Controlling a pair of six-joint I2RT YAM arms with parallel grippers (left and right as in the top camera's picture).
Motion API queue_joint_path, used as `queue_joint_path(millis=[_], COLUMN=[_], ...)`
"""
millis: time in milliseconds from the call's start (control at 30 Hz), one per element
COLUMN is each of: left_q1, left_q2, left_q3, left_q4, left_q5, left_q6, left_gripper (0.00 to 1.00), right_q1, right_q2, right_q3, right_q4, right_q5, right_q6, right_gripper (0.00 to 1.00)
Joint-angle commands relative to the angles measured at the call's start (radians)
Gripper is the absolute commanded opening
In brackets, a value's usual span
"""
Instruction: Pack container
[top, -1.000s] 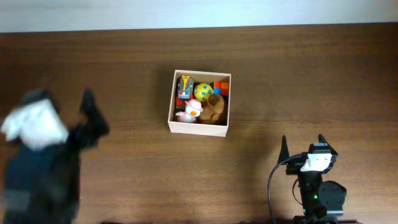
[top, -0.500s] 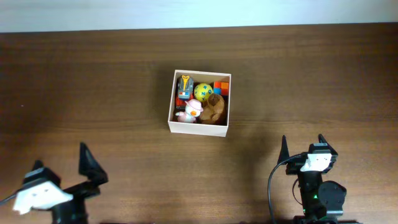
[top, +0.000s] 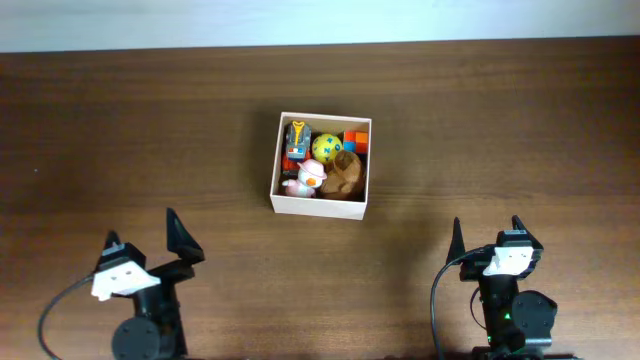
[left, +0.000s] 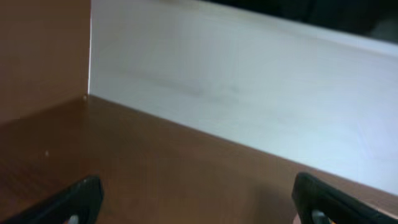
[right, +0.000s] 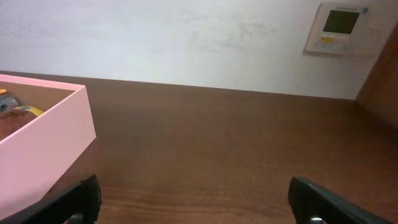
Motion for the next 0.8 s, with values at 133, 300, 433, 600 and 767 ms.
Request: queue_joint_path(millis=[133,300,433,600,767], left_q1=[0.065,0.123,0.124,0.124,0.124], left_q2=[-0.085,-0.086,-0.086,-0.086,-0.086], left_q3=[-0.077,-0.081,-0.085,-0.087,-0.089], left_q4=[0.017,0.016,-0.021,-0.044,-0.047], left_q5=[0.082,0.116,0.117,0.144,0.214], left_q6=[0.002,0.003,0.018,0.085,0.246], left_gripper=[0.99,0.99,0.99,0.99,0.99], right_q1=[-0.008,-0.008,-0.008,-0.008,-0.008], right_q2=[-0.011,-0.011,-0.011,-0.011,-0.011], right_q3=[-0.009,-0.009,-0.009,-0.009,-0.009], right_q4=[0.000,0.000,0.000,0.000,0.000], right_q5=[-0.013,-0.013,-0.013,-0.013,-0.013], right_q6=[-0.007,-0.007,-0.007,-0.007,-0.007], right_gripper=[0.99,0.99,0.99,0.99,0.99])
